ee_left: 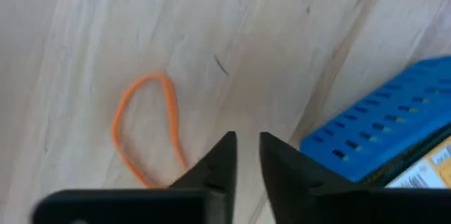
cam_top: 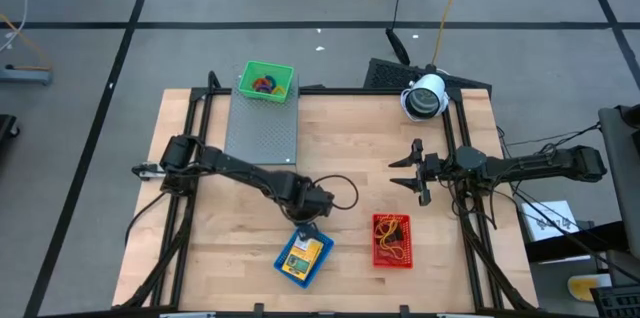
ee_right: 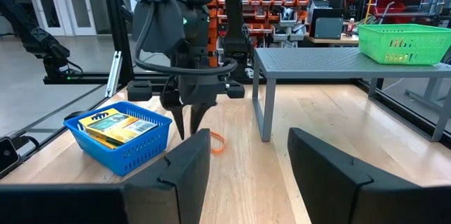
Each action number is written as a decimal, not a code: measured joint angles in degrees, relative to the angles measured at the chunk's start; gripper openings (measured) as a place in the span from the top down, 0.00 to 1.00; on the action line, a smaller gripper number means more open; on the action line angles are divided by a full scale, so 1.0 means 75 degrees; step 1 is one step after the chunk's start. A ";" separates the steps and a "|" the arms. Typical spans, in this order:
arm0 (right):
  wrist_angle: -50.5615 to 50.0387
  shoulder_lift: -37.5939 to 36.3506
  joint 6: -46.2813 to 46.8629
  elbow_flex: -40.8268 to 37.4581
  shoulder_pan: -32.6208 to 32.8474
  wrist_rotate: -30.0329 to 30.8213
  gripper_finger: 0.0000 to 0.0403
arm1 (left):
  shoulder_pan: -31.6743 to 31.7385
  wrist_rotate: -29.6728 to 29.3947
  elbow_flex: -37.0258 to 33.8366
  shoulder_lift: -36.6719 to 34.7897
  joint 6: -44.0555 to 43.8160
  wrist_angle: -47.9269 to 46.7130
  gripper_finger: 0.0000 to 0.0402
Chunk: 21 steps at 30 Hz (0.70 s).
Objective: Pick & Place Office Desk Supplies
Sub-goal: Put the orange rubber band into the red bin, then put the orange rubber band into the right red bin
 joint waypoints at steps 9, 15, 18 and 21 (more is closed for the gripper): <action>0.0003 -0.0002 0.0000 0.0002 0.0000 -0.0001 0.55 | 0.0113 0.0000 0.0000 -0.0012 0.0229 0.0001 0.52; 0.0001 0.0000 0.0000 0.0001 0.0001 -0.0001 0.55 | 0.0308 0.0082 0.0000 -0.0012 0.0896 0.0008 0.43; 0.0000 0.0000 0.0000 0.0000 0.0002 -0.0001 0.55 | 0.0420 0.0262 0.0000 -0.0012 0.1233 0.0013 0.43; 0.0003 0.0000 -0.0003 0.0000 0.0000 -0.0003 0.55 | 0.0512 0.0288 0.0000 -0.0012 0.1485 0.0013 0.44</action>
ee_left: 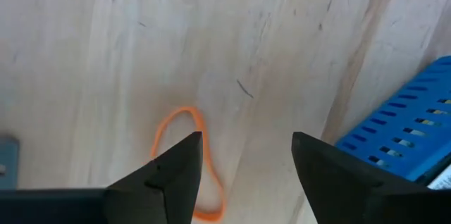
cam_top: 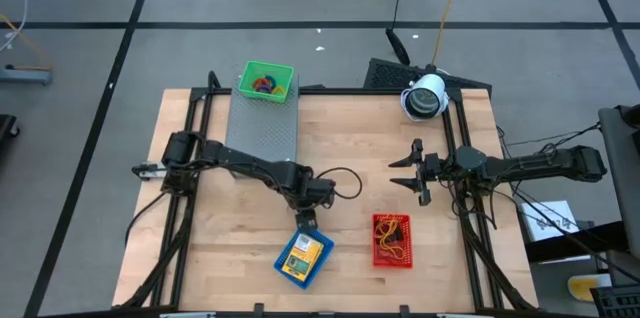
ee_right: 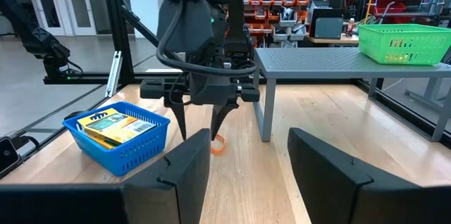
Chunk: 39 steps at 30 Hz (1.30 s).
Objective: Pick & Place Office Desk Supplies
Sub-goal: Put the orange rubber band into the right red bin
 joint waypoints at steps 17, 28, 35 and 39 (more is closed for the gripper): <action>-0.0001 0.0000 0.0003 0.0000 0.0001 0.0001 0.55 | 0.0407 0.0070 -0.0070 -0.0015 0.0292 -0.0003 0.51; -0.0002 0.0000 0.0003 0.0000 0.0001 0.0000 0.55 | 0.0486 -0.0169 -0.0082 -0.0015 0.0313 -0.0098 0.51; -0.0002 0.0000 0.0003 0.0000 0.0002 0.0003 0.55 | 0.0486 -0.0328 -0.0085 -0.0015 0.0319 -0.0197 0.51; -0.0003 0.0000 0.0003 0.0000 0.0000 0.0003 0.55 | 0.0486 -0.0464 -0.0085 -0.0013 0.0142 -0.0197 0.51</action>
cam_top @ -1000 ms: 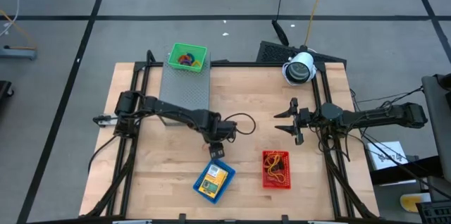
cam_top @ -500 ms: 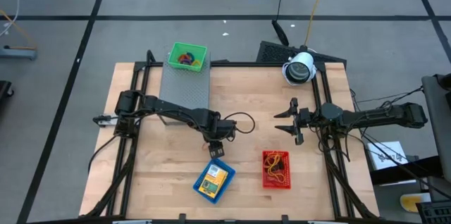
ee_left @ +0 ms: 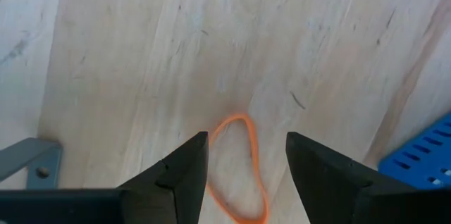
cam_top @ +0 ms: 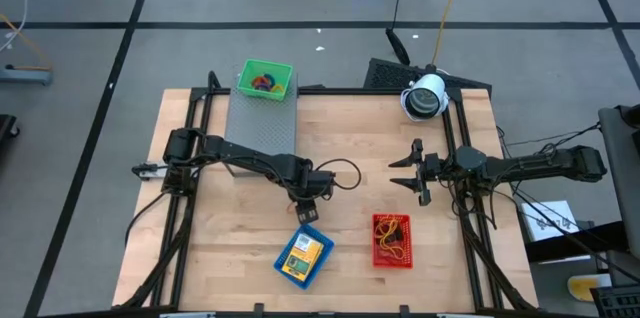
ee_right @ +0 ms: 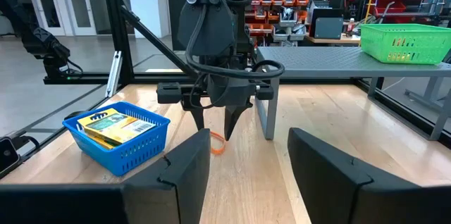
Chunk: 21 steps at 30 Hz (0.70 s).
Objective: Pick & Place Office Desk Supplies
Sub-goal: Put the orange rubber band into the right red bin
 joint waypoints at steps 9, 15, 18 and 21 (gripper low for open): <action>0.0000 -0.0003 0.0000 0.0000 0.0003 -0.0003 0.55 | -0.0006 -0.0087 -0.0006 0.0002 -0.0098 0.0016 0.51; 0.0002 0.0000 0.0000 0.0000 0.0001 -0.0003 0.55 | -0.0097 -0.0147 -0.0012 0.0002 -0.0170 0.0125 0.51; 0.0001 -0.0002 0.0000 0.0002 0.0002 -0.0002 0.55 | -0.0140 -0.0177 -0.0012 0.0002 -0.0266 0.0179 0.51; 0.0000 0.0000 0.0000 0.0000 0.0003 -0.0003 0.55 | -0.0169 -0.0180 -0.0012 0.0002 -0.0281 0.0178 0.51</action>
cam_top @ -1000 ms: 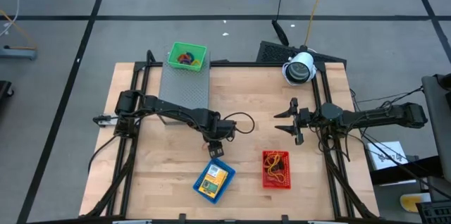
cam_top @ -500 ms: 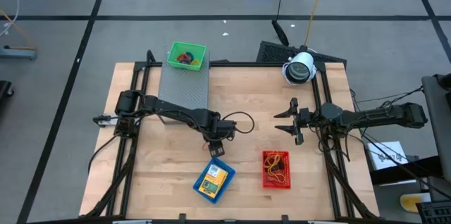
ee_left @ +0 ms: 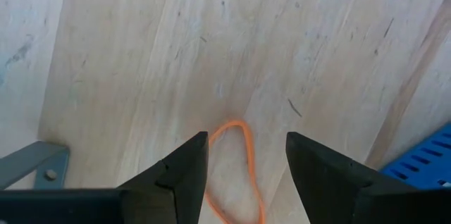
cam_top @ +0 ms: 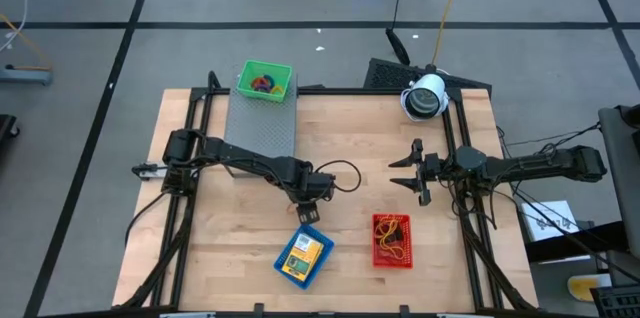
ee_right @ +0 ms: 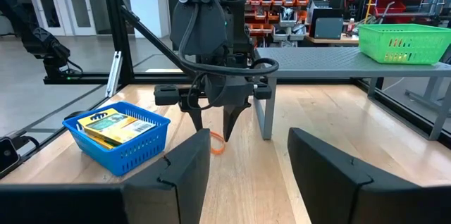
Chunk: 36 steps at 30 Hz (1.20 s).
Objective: Pick & Place Office Desk Supplies
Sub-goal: Put the orange rubber band into the right red bin
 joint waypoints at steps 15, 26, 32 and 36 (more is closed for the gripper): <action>0.0002 -0.0002 0.0000 0.0001 -0.0003 0.0000 0.55 | -0.0186 0.0026 0.0000 0.0003 0.0061 0.0065 0.51; 0.0000 0.0000 0.0000 0.0000 -0.0002 0.0000 0.55 | -0.0374 0.0076 0.0277 0.0009 0.1281 -0.0362 0.51; 0.0002 0.0000 -0.0001 0.0000 -0.0003 0.0000 0.55 | -0.0305 -0.0062 0.0277 0.0009 0.1884 -0.0646 0.51; 0.0001 -0.0001 -0.0002 0.0000 -0.0002 0.0002 0.55 | -0.0232 -0.0070 0.0277 0.0009 0.2097 -0.0640 0.51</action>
